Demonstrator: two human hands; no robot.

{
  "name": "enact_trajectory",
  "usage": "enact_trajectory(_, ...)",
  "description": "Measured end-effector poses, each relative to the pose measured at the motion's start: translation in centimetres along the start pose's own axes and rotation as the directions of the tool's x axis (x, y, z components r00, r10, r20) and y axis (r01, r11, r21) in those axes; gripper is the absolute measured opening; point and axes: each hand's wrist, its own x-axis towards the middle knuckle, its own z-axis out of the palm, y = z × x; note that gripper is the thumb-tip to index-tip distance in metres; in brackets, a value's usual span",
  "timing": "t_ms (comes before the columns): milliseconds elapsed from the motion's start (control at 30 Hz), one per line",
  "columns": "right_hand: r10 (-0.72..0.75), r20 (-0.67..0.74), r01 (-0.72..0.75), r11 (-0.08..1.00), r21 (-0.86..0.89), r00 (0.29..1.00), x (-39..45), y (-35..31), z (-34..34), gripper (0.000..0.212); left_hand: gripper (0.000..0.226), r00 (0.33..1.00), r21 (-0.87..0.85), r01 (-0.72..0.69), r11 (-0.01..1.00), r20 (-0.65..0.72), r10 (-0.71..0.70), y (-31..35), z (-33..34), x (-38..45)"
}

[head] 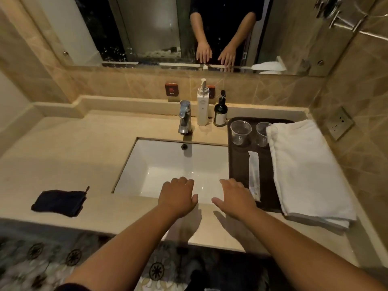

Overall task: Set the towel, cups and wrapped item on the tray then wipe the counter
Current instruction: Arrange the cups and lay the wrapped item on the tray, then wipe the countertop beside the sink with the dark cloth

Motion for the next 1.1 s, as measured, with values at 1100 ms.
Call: enact_trajectory(1100,-0.728,0.296,0.785,0.548,-0.289,0.618,9.3,-50.5,20.1,0.086,0.057,0.607,-0.303,0.763,0.572,0.028,-0.795,-59.4,9.1,-13.2)
